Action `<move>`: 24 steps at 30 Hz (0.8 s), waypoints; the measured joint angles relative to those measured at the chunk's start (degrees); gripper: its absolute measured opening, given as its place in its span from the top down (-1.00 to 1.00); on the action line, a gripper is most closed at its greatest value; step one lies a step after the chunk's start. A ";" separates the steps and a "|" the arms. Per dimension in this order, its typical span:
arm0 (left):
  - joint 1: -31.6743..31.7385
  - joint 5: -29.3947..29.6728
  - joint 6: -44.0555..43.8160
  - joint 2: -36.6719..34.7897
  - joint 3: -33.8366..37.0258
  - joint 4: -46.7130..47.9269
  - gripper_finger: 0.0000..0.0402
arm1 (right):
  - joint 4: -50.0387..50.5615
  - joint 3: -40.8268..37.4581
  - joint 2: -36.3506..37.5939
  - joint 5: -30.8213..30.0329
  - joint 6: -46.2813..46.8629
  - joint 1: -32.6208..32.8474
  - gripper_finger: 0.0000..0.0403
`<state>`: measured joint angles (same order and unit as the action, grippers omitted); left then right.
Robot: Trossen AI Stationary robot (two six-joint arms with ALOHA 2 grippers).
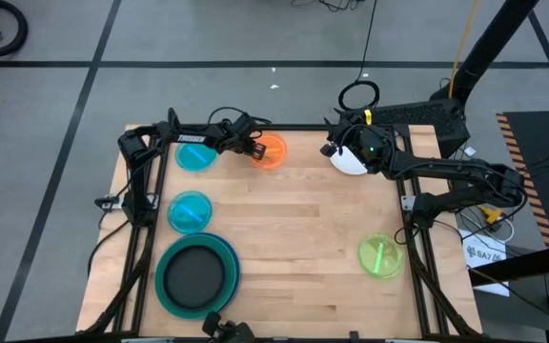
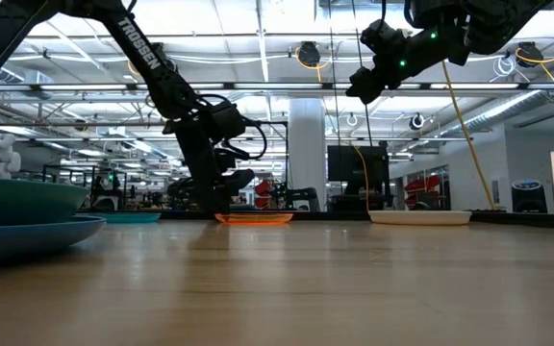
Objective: Stack plastic plates
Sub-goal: Move the orange plate
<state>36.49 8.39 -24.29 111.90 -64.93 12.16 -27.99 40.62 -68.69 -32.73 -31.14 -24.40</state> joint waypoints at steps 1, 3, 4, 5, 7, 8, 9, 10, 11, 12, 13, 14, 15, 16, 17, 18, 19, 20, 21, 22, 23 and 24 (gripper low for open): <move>0.00 0.21 -0.02 0.00 0.00 -0.01 0.52 | -0.01 0.00 0.00 0.00 0.00 0.00 0.13; 0.00 0.32 -0.15 0.00 0.00 0.00 0.52 | -0.01 0.00 0.00 0.00 0.00 0.00 0.13; 0.00 0.32 -0.24 0.00 0.00 0.00 0.52 | 0.00 0.00 0.00 0.00 0.00 0.00 0.13; 0.00 0.34 -0.24 0.00 0.00 0.00 0.52 | 0.00 0.00 0.00 0.00 0.00 0.00 0.13; -0.02 0.48 -0.26 0.00 0.00 0.00 0.52 | -0.02 0.00 0.00 0.00 0.00 0.00 0.13; -0.02 0.52 -0.26 0.00 0.00 0.00 0.52 | 0.00 0.00 0.00 0.00 0.00 0.00 0.13; -0.02 0.56 -0.28 0.00 0.00 0.00 0.52 | -0.02 0.00 0.00 0.00 0.00 0.00 0.13; -0.02 0.60 -0.35 0.00 0.00 0.01 0.52 | 0.00 0.00 0.00 0.00 0.00 0.00 0.13; -0.02 0.63 -0.41 0.00 0.00 0.02 0.52 | 0.00 0.00 0.00 0.00 0.00 0.00 0.13; -0.02 0.63 -0.41 0.00 0.00 0.02 0.52 | 0.00 0.00 0.00 0.00 0.00 0.00 0.13; -0.02 0.63 -0.39 0.00 0.00 0.02 0.52 | 0.00 0.00 0.00 0.00 -0.02 0.00 0.13; -0.14 0.65 -0.39 0.00 0.00 0.02 0.52 | 0.00 0.00 0.00 0.00 -0.08 0.00 0.13; -0.19 0.65 -0.39 0.00 0.00 0.02 0.52 | 0.00 0.00 0.00 0.00 -0.20 0.00 0.13; -0.26 0.65 -0.27 -0.05 0.00 0.02 0.52 | -0.01 0.00 0.00 0.00 -0.22 0.00 0.13; -0.29 0.65 -0.18 -0.10 0.01 0.06 0.52 | -0.01 0.00 0.00 0.00 -0.21 0.00 0.13; -0.39 0.66 -0.09 -0.11 0.02 0.10 0.52 | 0.00 0.00 0.00 0.00 -0.22 0.00 0.13; -0.49 0.68 0.07 -0.11 0.02 0.09 0.52 | 0.00 0.00 0.00 0.00 -0.20 0.00 0.13; -0.52 0.70 0.27 -0.11 0.04 0.09 0.52 | 0.00 0.00 0.00 0.00 -0.22 0.00 0.13; -0.52 0.67 0.37 -0.13 0.04 0.10 0.52 | -0.01 0.00 0.00 0.00 -0.22 0.00 0.13; -0.52 0.70 0.37 -0.13 0.04 0.09 0.52 | 0.00 0.00 0.00 0.00 -0.22 0.00 0.13; -0.52 0.67 0.38 -0.14 0.04 0.10 0.52 | 0.00 0.00 0.00 0.00 -0.22 0.00 0.13; -0.52 0.67 0.39 -0.15 0.04 0.11 0.52 | 0.00 0.00 0.00 0.00 -0.22 0.00 0.13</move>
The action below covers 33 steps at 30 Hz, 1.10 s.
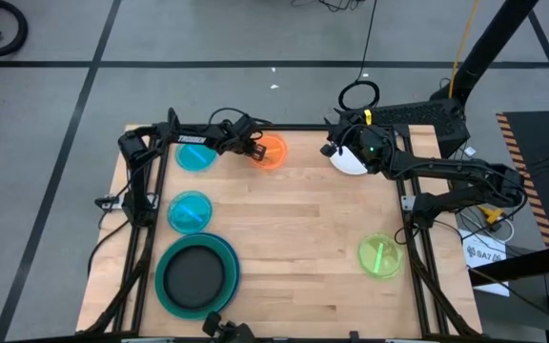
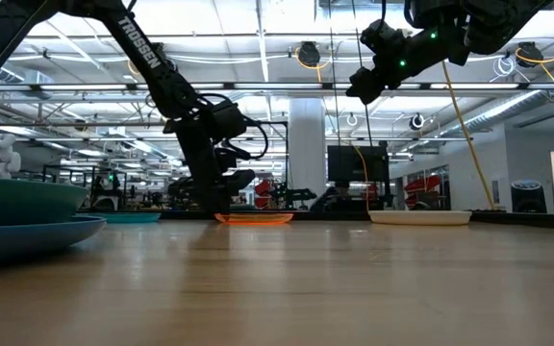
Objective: Stack plastic plates
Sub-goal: Move the orange plate
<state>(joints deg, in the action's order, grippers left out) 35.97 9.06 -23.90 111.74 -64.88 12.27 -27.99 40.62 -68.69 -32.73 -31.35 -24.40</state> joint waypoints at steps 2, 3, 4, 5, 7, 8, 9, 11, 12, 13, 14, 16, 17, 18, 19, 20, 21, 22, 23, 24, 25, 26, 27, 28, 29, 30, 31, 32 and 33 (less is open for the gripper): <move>0.00 0.00 0.00 0.00 0.00 0.00 0.52 | 0.00 0.00 0.00 0.00 0.00 0.00 0.13; 0.00 0.00 0.02 -0.02 0.00 0.00 0.54 | 0.00 0.00 0.00 0.00 0.00 0.00 0.13; 0.00 0.00 0.02 -0.04 0.00 -0.02 0.57 | 0.00 0.00 0.00 0.00 0.00 0.00 0.13; 0.00 0.00 0.02 -0.04 0.00 0.00 0.60 | 0.00 0.00 0.00 0.00 0.00 0.00 0.13; 0.00 0.00 0.02 -0.07 0.00 -0.03 0.69 | 0.00 0.00 0.00 0.00 0.00 0.00 0.13; 0.00 0.00 0.02 -0.09 0.00 -0.05 0.73 | 0.00 0.00 0.00 0.00 0.00 0.00 0.13; 0.00 0.00 0.02 -0.11 0.00 -0.09 0.77 | 0.00 0.00 0.00 0.00 0.00 0.00 0.13; 0.00 0.00 0.00 -0.15 0.00 -0.14 0.83 | 0.00 0.00 0.00 0.00 0.00 0.00 0.13; 0.00 0.00 -0.03 -0.15 0.00 -0.18 0.85 | 0.00 0.00 0.00 0.00 0.00 0.00 0.13; 0.00 0.00 -0.07 -0.15 0.00 -0.20 0.86 | 0.00 0.00 0.00 0.00 0.00 0.00 0.13; 0.00 0.00 -0.09 -0.15 0.00 -0.20 0.87 | 0.00 0.00 0.00 0.00 0.00 -0.02 0.13; 0.00 0.00 -0.04 -0.15 0.00 -0.20 0.87 | -0.02 0.00 0.00 0.00 -0.09 0.00 0.13; -0.02 0.00 -0.02 -0.15 0.00 -0.20 0.87 | 0.00 0.00 0.00 0.00 -0.23 0.00 0.13; -0.07 0.00 -0.02 -0.15 0.00 -0.18 0.87 | 0.00 0.00 0.00 0.00 -0.34 0.00 0.13; -0.11 0.00 -0.06 -0.15 0.00 -0.17 0.87 | 0.00 0.00 0.00 0.00 -0.39 -0.01 0.13; -0.11 -0.03 -0.10 -0.24 0.00 -0.14 0.87 | 0.00 0.00 0.00 0.00 -0.41 0.00 0.13; -0.11 -0.06 -0.11 -0.53 0.00 0.15 0.87 | 0.00 0.00 0.00 0.00 -0.42 0.00 0.13; -0.12 -0.28 -0.09 -0.89 0.00 0.59 0.87 | 0.00 0.00 0.00 0.00 -0.42 -0.01 0.13; -0.20 -0.48 -0.11 -1.20 0.00 0.72 0.87 | 0.00 0.00 0.00 0.00 -0.42 -0.02 0.13; -0.27 -0.48 -0.11 -1.61 0.00 0.73 0.87 | 0.00 0.00 0.00 -0.02 -0.42 -0.02 0.13; -0.32 -0.50 -0.09 -2.26 0.00 1.32 0.88 | 0.00 0.00 0.00 -0.04 -0.42 -0.01 0.13; -0.33 -0.49 0.08 -3.01 0.06 2.15 0.88 | 0.03 0.00 0.00 -0.07 -0.42 -0.02 0.13; -0.38 -0.49 0.28 -3.84 0.04 2.42 0.88 | 0.04 0.00 0.00 -0.09 -0.42 -0.02 0.13; -0.46 -0.48 0.39 -4.66 0.03 2.56 0.88 | 0.08 0.00 0.00 -0.13 -0.42 -0.02 0.13; -0.46 -0.48 0.60 -5.40 0.00 3.11 0.88 | 0.18 0.00 0.00 -0.11 -0.42 -0.02 0.13; -0.48 -0.49 0.79 -6.19 0.00 3.86 0.88 | 0.24 0.00 0.00 -0.13 -0.42 -0.02 0.13; -0.56 -0.48 0.91 -7.02 0.02 4.38 0.88 | 0.25 0.00 0.00 -0.15 -0.42 -0.02 0.13; -0.81 -0.48 1.12 -7.83 0.02 4.52 0.88 | 0.37 0.00 0.00 -0.13 -0.42 -0.02 0.13; -0.94 -0.47 1.37 -8.74 0.02 4.68 0.88 | 0.41 0.00 0.00 -0.15 -0.45 -0.02 0.13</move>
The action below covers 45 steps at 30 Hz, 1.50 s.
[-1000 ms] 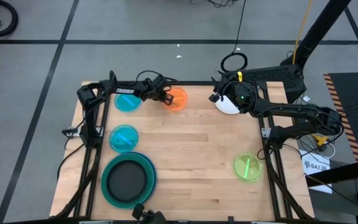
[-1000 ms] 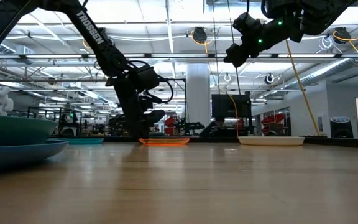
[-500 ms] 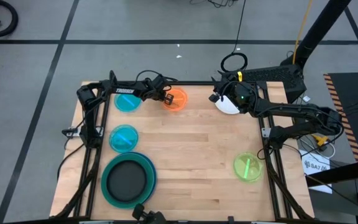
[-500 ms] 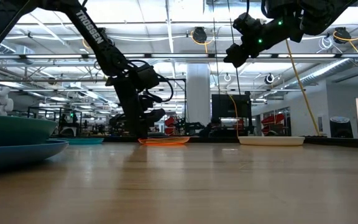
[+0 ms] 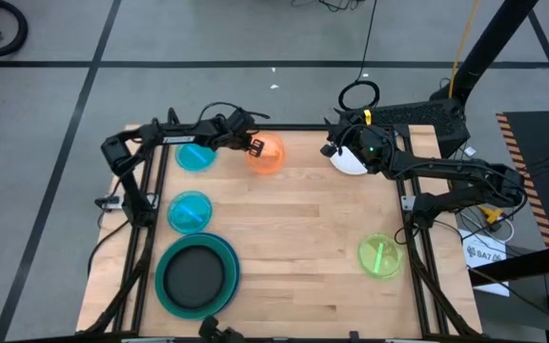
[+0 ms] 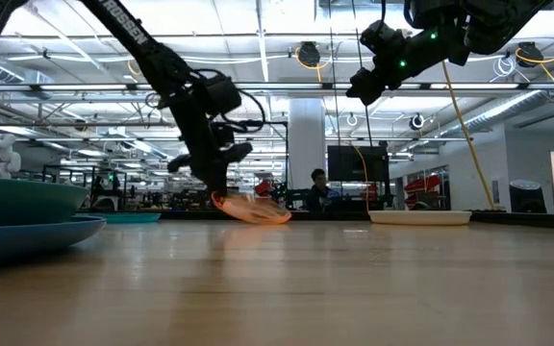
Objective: Stack plastic plates
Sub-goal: Move the orange plate
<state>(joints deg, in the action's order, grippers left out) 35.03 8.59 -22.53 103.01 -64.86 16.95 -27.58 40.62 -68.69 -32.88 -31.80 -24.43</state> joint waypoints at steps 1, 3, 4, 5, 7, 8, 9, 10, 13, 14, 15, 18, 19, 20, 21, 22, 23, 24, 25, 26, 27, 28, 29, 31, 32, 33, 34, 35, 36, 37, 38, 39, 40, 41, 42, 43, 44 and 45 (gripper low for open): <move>-0.25 0.03 0.26 -0.86 0.00 0.28 0.88 | 0.06 0.00 0.00 -0.02 -0.21 0.00 0.13; -0.93 0.03 0.89 -2.65 0.00 1.05 0.88 | 0.43 0.00 0.00 -0.02 -0.38 0.00 0.13; -1.30 0.05 1.03 -3.61 0.00 1.73 0.88 | 0.57 0.00 0.00 -0.02 -0.40 0.00 0.13; -1.76 0.20 1.06 -4.54 0.00 2.17 0.88 | 0.77 0.00 0.00 -0.02 -0.40 0.00 0.13; -2.69 0.44 1.10 -6.40 0.00 3.04 0.88 | 1.04 0.00 0.00 -0.04 -0.50 0.00 0.13; -3.11 0.46 1.27 -7.38 0.00 3.91 0.88 | 1.11 0.00 0.00 -0.04 -0.58 0.00 0.13; -3.64 0.57 1.54 -8.29 0.00 4.35 0.89 | 1.10 0.00 0.00 -0.04 -0.58 0.00 0.13; -4.19 0.86 1.80 -8.92 -0.01 4.32 0.91 | 1.10 0.00 0.00 -0.04 -0.58 0.00 0.13; -5.54 1.08 2.14 -10.42 -0.06 5.16 0.97 | 1.16 0.00 0.00 -0.04 -0.57 0.00 0.13; -6.01 1.08 2.19 -10.75 -0.04 5.36 0.97 | 1.19 0.00 0.00 -0.04 -0.56 0.00 0.13; -6.37 1.10 2.30 -10.99 -0.06 5.25 0.97 | 1.21 0.00 0.00 -0.04 -0.54 0.00 0.13; -7.21 1.50 2.31 -11.26 -0.07 6.52 0.97 | 1.27 0.00 0.00 -0.04 -0.54 0.00 0.13; -7.60 1.52 2.37 -11.24 -0.07 6.60 0.97 | 1.29 0.00 0.00 -0.04 -0.56 0.00 0.13; -7.97 1.52 2.39 -11.29 -0.07 6.79 0.97 | 1.44 0.00 0.00 -0.04 -0.58 0.00 0.13; -8.24 1.50 2.39 -11.73 -0.07 7.54 0.97 | 1.75 0.00 0.00 -0.04 -0.58 0.00 0.13; -8.53 1.50 2.41 -12.24 -0.05 8.52 0.97 | 2.17 0.00 0.00 -0.07 -0.62 0.00 0.13; -8.88 1.49 2.42 -12.53 -0.05 8.81 0.97 | 2.72 0.00 0.00 -0.05 -0.75 0.00 0.13; -9.14 1.51 2.43 -12.62 -0.08 8.68 0.97 | 3.17 0.00 0.00 -0.07 -0.93 0.00 0.13; -9.38 1.50 2.46 -12.87 -0.09 9.08 0.98 | 3.47 0.00 0.00 -0.07 -1.11 0.00 0.13; -9.57 1.50 2.57 -13.21 -0.02 10.20 0.98 | 3.73 0.00 0.00 -0.05 -1.27 0.00 0.13; -9.85 1.50 3.05 -13.55 0.04 11.04 0.98 | 3.93 0.00 0.00 -0.07 -1.30 0.00 0.13; -10.24 1.45 3.43 -13.75 0.02 10.87 0.98 | 4.10 0.00 0.00 -0.07 -1.30 0.00 0.13; -10.63 1.07 3.42 -13.78 -0.15 10.85 0.98 | 4.29 0.00 0.00 -0.07 -1.30 0.00 0.13; -11.68 0.60 2.84 -13.62 -0.06 12.41 0.98 | 4.26 0.00 -0.01 -0.07 -1.25 0.00 0.13; -12.42 0.49 2.37 -13.45 0.01 12.99 0.98 | 4.24 0.00 0.00 -0.07 -1.17 0.00 0.13; -13.24 0.49 1.87 -13.17 0.02 12.89 0.98 | 4.25 0.00 -0.02 -0.07 -1.05 0.00 0.13; -14.06 0.48 1.30 -13.05 0.00 12.84 0.98 | 4.26 0.00 0.00 -0.07 -1.04 0.00 0.13; -14.89 0.37 0.78 -13.01 0.00 13.14 0.98 | 4.21 0.00 -0.01 -0.07 -1.05 0.00 0.13; -15.74 0.38 0.12 -13.00 0.00 13.28 0.98 | 4.20 0.00 -0.01 -0.06 -1.05 0.00 0.13; -16.53 0.36 -0.44 -12.99 0.00 13.09 0.98 | 4.20 0.00 -0.02 -0.07 -1.03 0.00 0.13; -17.29 0.34 -0.71 -12.99 0.00 12.96 0.98 | 4.20 0.00 -0.02 -0.07 -1.00 0.00 0.13; -17.95 0.36 -1.13 -13.00 0.00 12.97 0.98 | 4.20 0.00 -0.01 -0.05 -1.00 0.00 0.13; -18.48 0.38 -1.63 -12.99 0.00 13.01 0.98 | 4.20 0.00 -0.02 -0.07 -0.97 0.00 0.13; -19.05 0.36 -1.89 -12.99 0.00 13.01 0.98 | 4.17 0.00 -0.01 -0.07 -0.96 0.00 0.13; -19.72 0.36 -2.09 -12.78 -0.02 12.97 0.98 | 4.16 0.00 -0.01 -0.07 -0.86 0.00 0.13; -20.42 0.44 -2.11 -12.12 -0.07 12.74 0.98 | 4.19 0.00 0.00 -0.07 -0.64 0.00 0.13; -21.01 0.59 -2.10 -11.41 -0.11 12.41 0.98 | 4.18 0.00 0.00 -0.07 -0.48 0.00 0.13; -21.50 1.10 -2.02 -10.63 -0.08 12.64 0.98 | 4.14 0.00 0.00 -0.07 -0.40 0.00 0.13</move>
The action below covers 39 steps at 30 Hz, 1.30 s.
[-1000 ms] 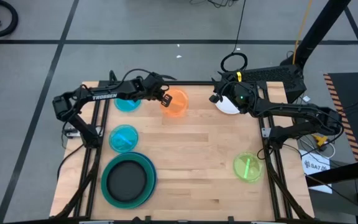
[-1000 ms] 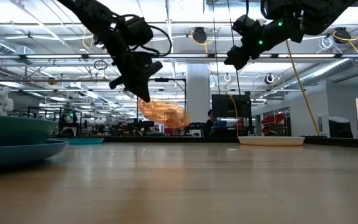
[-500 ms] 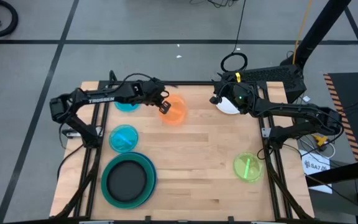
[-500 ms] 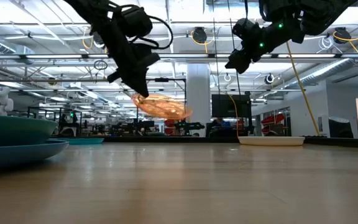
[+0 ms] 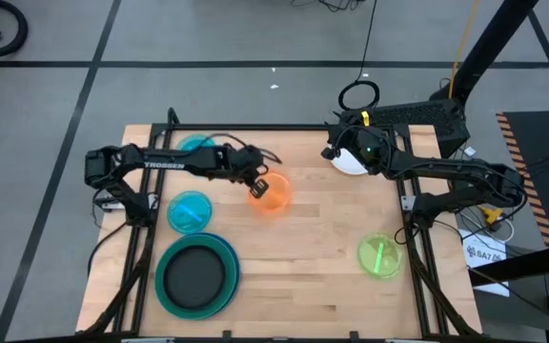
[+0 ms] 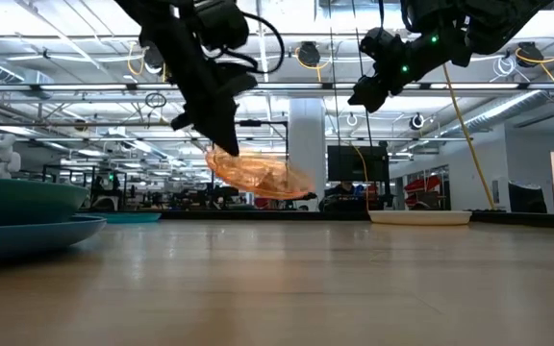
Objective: Stack plastic plates
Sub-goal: Move the orange plate, then stack the white plate on top of the black plate
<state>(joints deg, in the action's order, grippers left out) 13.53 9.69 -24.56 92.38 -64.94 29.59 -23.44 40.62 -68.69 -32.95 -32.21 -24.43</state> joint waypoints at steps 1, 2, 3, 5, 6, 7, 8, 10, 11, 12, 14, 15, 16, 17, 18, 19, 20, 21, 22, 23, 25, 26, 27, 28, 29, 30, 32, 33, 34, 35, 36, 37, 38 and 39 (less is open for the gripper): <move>-0.39 0.70 0.11 0.88 0.06 0.52 0.98 | 0.02 0.00 0.00 0.02 0.02 0.00 0.13; -0.73 1.56 0.23 1.81 0.08 0.42 0.98 | 0.02 0.00 0.00 0.00 0.02 0.00 0.13; -0.87 2.38 0.25 2.65 0.07 0.17 0.98 | 0.07 0.00 -0.02 -0.02 0.02 0.00 0.13; -0.62 3.54 0.98 4.25 0.06 0.59 0.98 | 0.17 0.00 0.00 -0.17 0.10 0.13 0.13; -0.54 3.84 1.56 4.90 0.06 0.44 0.97 | 0.31 0.00 0.00 -0.20 0.45 0.17 0.13; -0.39 3.93 1.98 5.51 0.06 0.16 0.96 | 0.54 0.00 0.00 -0.20 0.91 0.21 0.13; -0.20 3.92 2.26 5.91 0.06 0.10 0.95 | 0.72 0.00 0.00 -0.20 1.47 0.37 0.13; 0.27 3.89 2.75 6.06 0.06 0.29 0.94 | 1.34 0.00 0.01 -0.21 2.50 0.54 0.13; 0.54 3.93 2.84 6.03 0.06 0.19 0.94 | 1.71 0.00 0.07 -0.21 2.95 0.78 0.13; 0.78 4.13 2.84 6.03 0.06 0.07 0.94 | 1.97 0.00 0.09 -0.22 3.31 0.95 0.13; 1.06 4.97 2.86 6.03 0.06 0.30 0.93 | 2.47 0.00 0.09 -0.22 4.24 1.32 0.13; 1.23 5.21 3.04 6.03 0.06 0.34 0.93 | 2.58 0.00 0.09 -0.22 4.88 1.48 0.13; 1.42 5.30 3.15 6.03 0.06 0.31 0.93 | 2.58 0.00 0.09 -0.22 5.76 1.60 0.13; 1.61 5.32 3.25 6.03 0.06 0.31 0.92 | 2.56 0.00 0.09 -0.21 6.64 1.73 0.13; 1.88 5.33 3.42 6.03 0.06 0.33 0.91 | 2.54 0.00 0.09 -0.20 7.73 1.84 0.13; 2.13 5.33 3.78 6.03 0.06 0.34 0.89 | 2.59 0.00 0.09 -0.19 8.78 2.00 0.13; 2.35 5.39 4.12 6.03 0.06 0.32 0.86 | 2.80 0.00 0.11 -0.10 9.86 2.06 0.13; 2.66 5.44 4.55 6.03 0.06 0.30 0.83 | 3.13 0.00 0.11 -0.06 11.03 2.15 0.13; 2.86 5.44 4.73 6.03 0.06 0.28 0.79 | 3.39 0.00 0.11 -0.04 12.27 2.34 0.13; 3.16 5.44 4.84 6.03 0.06 0.28 0.75 | 3.70 0.00 0.11 -0.02 13.51 2.43 0.13; 3.77 5.43 5.10 6.03 0.06 0.31 0.65 | 5.17 0.00 0.13 0.02 15.23 2.75 0.13; 4.03 5.43 5.56 6.03 0.06 0.30 0.61 | 6.02 0.02 0.13 0.09 16.12 2.82 0.13; 4.25 5.44 6.00 6.03 0.06 0.31 0.57 | 6.93 0.00 0.13 0.12 17.23 2.83 0.13; 4.42 5.47 6.33 6.03 0.06 0.30 0.53 | 7.94 0.01 0.13 0.17 18.86 2.84 0.13; 4.58 5.47 6.73 6.03 0.06 0.26 0.50 | 9.24 0.02 0.13 0.17 21.34 2.82 0.13; 4.62 5.47 7.17 6.03 0.06 0.26 0.47 | 10.85 0.02 0.15 0.18 24.45 2.57 0.13; 4.67 5.46 8.13 5.75 0.06 0.32 0.45 | 15.52 0.02 0.13 0.34 32.49 1.32 0.15; 4.64 5.45 8.53 5.29 0.06 0.38 0.44 | 18.19 0.02 -0.24 0.60 36.34 0.58 0.17; 4.38 5.47 8.97 4.81 0.06 0.11 0.44 | 21.14 0.06 -0.81 1.65 39.77 -0.28 0.19; 4.09 5.49 9.40 4.25 0.06 -0.55 0.44 | 24.38 0.09 -1.54 2.54 42.64 -1.30 0.22; 3.66 5.53 10.03 3.64 0.06 -1.21 0.44 | 28.05 0.08 -2.32 3.58 45.40 -2.35 0.26; 3.03 5.53 10.85 3.10 0.06 -1.73 0.44 | 31.30 0.02 -3.20 5.20 48.33 -3.43 0.30; 2.36 5.49 11.78 2.35 0.06 -2.32 0.44 | 33.79 0.02 -4.24 7.78 51.32 -4.71 0.35; 1.60 5.49 12.70 1.56 0.06 -3.17 0.44 | 36.11 0.04 -5.38 11.64 53.69 -5.98 0.40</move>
<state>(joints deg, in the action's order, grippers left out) 15.13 15.18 -11.85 93.94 -64.88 26.41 12.67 40.66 -74.07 -21.31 21.48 -30.40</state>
